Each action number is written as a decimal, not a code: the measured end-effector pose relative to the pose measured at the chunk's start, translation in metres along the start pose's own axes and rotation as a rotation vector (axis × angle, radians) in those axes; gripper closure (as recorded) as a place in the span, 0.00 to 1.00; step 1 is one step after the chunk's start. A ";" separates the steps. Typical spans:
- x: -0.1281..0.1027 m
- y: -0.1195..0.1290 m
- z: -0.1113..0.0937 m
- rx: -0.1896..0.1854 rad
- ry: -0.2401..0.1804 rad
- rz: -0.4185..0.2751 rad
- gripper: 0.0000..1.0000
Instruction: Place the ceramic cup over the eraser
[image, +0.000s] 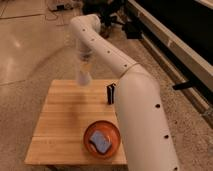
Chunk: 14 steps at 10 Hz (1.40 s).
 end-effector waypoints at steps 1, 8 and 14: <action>-0.031 -0.004 -0.019 -0.001 -0.021 0.036 1.00; -0.112 -0.042 -0.046 0.030 -0.056 0.126 1.00; -0.152 -0.086 -0.042 0.084 -0.053 0.168 1.00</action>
